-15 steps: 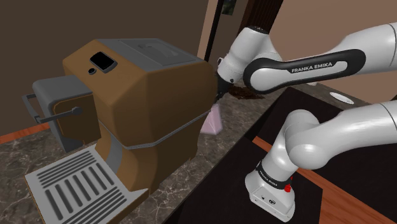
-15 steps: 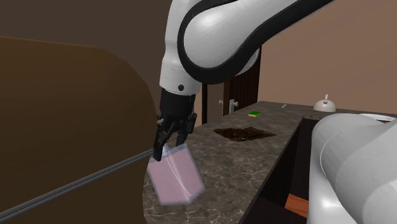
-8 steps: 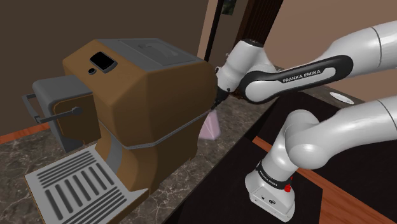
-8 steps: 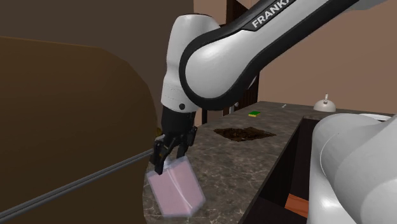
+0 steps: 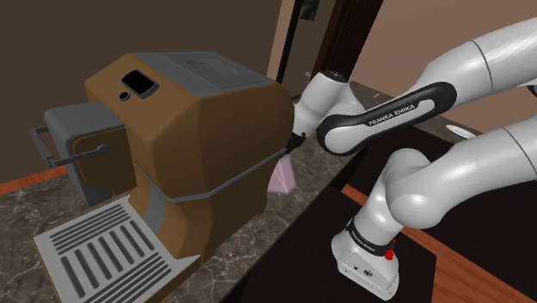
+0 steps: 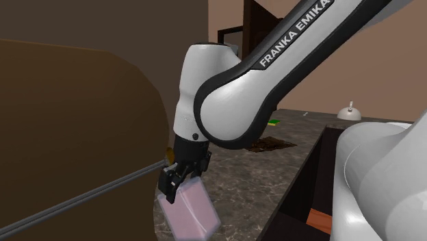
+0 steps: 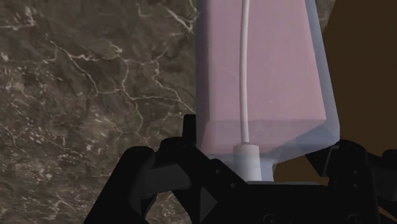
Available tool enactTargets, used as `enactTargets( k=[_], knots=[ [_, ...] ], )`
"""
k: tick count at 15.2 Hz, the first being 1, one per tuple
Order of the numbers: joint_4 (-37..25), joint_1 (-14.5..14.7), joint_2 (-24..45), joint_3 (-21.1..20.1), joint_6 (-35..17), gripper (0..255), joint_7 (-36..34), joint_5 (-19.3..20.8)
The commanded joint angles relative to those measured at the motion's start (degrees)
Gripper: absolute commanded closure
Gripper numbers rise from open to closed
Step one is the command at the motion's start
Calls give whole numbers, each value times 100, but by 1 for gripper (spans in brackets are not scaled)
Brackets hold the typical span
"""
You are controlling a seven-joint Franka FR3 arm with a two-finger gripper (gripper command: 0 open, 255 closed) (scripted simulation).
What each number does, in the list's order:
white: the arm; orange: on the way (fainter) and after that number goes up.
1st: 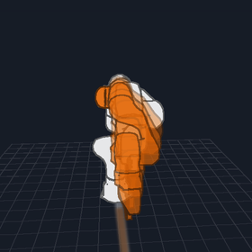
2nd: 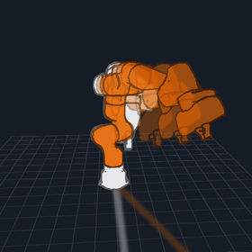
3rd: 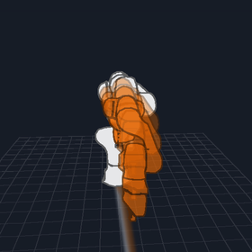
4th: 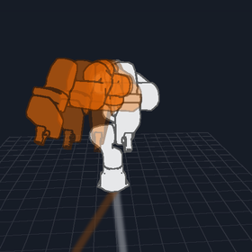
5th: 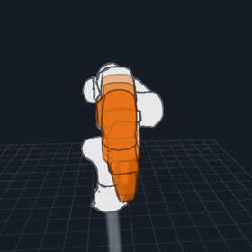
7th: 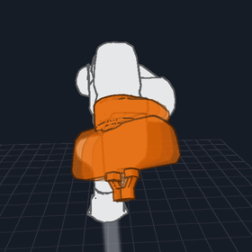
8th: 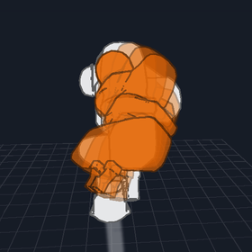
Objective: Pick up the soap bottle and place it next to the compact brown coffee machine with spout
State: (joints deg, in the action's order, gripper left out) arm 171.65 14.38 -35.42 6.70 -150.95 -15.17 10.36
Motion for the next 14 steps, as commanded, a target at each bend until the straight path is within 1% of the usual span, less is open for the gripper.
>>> enactTargets(
  k=[1, 8, 9, 14],
  knots=[
    [63, -15, 128, -4, -159, 255, -19, 20],
    [63, -14, 128, -1, -159, 255, -20, 23],
    [91, -15, 75, -4, -134, 0, -22, 23],
    [64, -14, 128, -1, -159, 0, -21, 23]
  ],
)
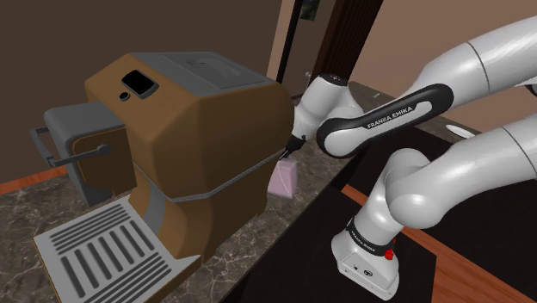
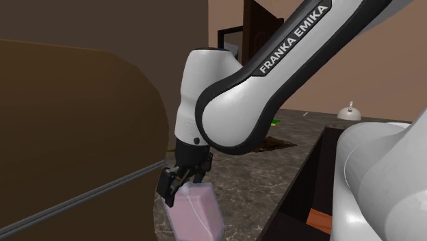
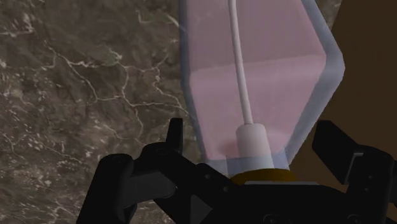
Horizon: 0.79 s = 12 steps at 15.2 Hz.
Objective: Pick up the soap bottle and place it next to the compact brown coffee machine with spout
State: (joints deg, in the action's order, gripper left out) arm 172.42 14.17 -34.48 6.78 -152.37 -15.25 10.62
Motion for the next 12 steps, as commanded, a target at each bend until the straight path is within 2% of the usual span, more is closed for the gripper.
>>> enactTargets(
  k=[1, 4, 12],
  knots=[
    [-42, 31, -277, -16, 322, 0, 5, -38],
    [-189, 88, -1040, -53, 1233, 0, 43, -129],
    [-189, 87, -1039, -54, 1231, 0, 43, -130]
  ],
)
